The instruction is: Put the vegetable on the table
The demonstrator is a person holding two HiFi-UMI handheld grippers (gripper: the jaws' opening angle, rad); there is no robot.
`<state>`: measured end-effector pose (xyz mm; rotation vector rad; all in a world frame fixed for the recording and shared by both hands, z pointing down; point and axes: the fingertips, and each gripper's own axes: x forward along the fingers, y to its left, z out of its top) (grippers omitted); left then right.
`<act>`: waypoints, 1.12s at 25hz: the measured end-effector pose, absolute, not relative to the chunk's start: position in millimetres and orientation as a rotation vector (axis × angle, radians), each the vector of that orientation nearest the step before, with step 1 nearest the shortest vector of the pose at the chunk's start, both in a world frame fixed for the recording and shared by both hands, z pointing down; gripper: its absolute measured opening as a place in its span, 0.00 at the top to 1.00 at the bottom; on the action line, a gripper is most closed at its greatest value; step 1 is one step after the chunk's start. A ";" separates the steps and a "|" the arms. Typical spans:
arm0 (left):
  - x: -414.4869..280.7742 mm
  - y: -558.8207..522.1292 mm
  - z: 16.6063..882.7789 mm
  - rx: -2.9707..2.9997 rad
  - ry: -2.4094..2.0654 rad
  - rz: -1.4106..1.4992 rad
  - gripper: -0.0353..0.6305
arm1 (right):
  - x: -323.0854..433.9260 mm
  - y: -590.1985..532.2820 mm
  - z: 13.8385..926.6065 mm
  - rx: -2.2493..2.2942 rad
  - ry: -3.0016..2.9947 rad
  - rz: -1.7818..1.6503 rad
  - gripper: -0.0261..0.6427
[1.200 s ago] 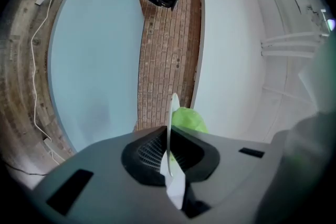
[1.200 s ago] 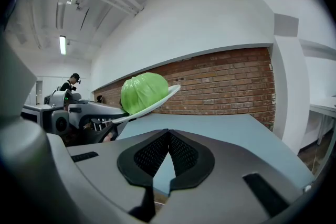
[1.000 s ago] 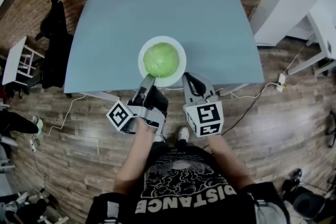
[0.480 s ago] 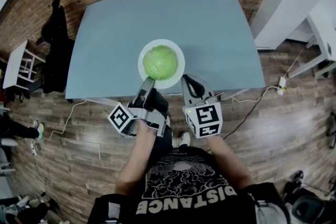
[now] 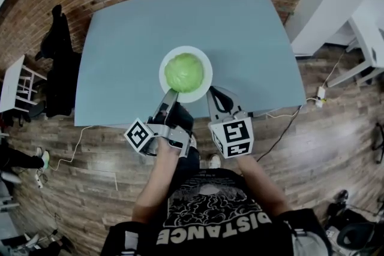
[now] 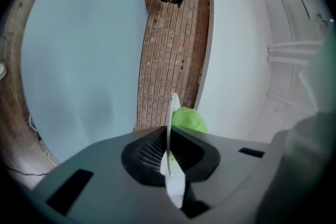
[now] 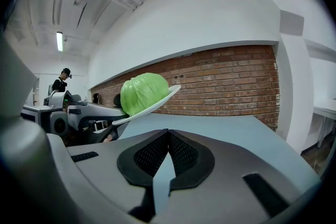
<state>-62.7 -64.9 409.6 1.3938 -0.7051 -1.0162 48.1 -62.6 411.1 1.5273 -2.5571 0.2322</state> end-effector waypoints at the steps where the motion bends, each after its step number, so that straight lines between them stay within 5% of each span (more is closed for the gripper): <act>1: -64.4 -69.4 410.8 1.392 -0.700 -1.014 0.93 | 46.0 -66.4 412.3 1.531 -2.550 0.233 0.95; 28: -126.0 -180.3 468.1 1.415 -0.643 -0.819 0.93 | -0.3 -169.8 437.2 1.706 -2.336 0.259 0.95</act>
